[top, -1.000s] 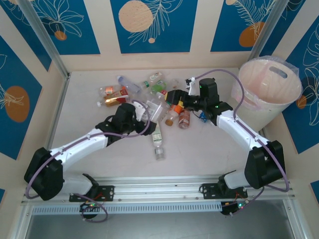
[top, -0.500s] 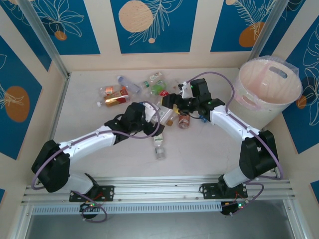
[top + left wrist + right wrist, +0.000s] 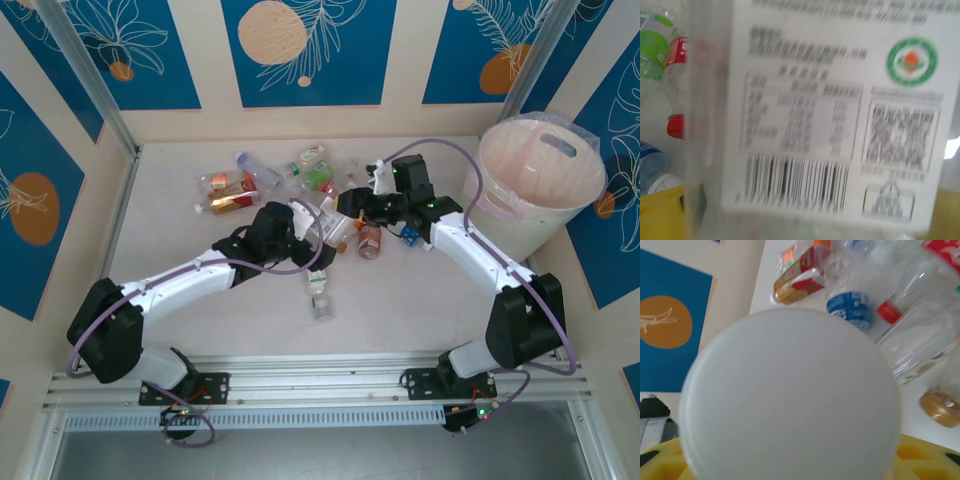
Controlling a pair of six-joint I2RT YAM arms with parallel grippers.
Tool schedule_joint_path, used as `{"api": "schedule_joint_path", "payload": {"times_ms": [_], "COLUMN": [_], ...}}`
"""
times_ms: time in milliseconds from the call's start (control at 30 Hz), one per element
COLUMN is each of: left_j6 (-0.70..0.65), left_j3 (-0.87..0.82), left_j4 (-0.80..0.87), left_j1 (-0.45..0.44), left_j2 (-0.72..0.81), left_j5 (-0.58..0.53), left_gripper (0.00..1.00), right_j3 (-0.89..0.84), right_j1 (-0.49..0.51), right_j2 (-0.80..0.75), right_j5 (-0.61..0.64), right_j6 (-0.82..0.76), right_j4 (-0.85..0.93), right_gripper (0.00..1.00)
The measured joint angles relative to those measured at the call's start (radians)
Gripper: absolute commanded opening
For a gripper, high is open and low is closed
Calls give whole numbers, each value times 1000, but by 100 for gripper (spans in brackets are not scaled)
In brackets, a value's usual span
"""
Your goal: Put the plastic bottles in the bin
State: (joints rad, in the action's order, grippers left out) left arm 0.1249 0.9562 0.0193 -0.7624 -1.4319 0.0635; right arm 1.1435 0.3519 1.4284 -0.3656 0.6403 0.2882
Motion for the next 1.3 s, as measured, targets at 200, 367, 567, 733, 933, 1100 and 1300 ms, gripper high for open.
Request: {"api": "schedule_joint_path", "payload": {"times_ms": [200, 367, 567, 733, 933, 1100, 1300], "left_j6": [35, 76, 101, 112, 113, 113, 114], "left_j3": [-100, -156, -182, -182, -185, -187, -192], "left_j4": [-137, -224, -269, -293, -296, -297, -304], "left_j1": [0, 0, 0, 0, 0, 0, 0], "left_j2": [74, 85, 85, 85, 85, 85, 85], "left_j5": [-37, -143, -219, -253, -278, -283, -289], "left_gripper": [100, 100, 100, 100, 100, 100, 100], "right_j3": [0, 62, 155, 222, 220, 196, 196], "right_j1": [-65, -103, -203, -279, -361, -506, -644], "right_j2": [-140, -246, -322, -324, -324, -311, -215], "right_j5": [169, 342, 468, 551, 806, 919, 911], "right_j6": [-66, -188, -293, -331, -382, -391, -363], "right_j4": [51, 119, 111, 73, -60, -110, -35], "right_gripper": [0, 0, 0, 0, 0, 0, 0]}}
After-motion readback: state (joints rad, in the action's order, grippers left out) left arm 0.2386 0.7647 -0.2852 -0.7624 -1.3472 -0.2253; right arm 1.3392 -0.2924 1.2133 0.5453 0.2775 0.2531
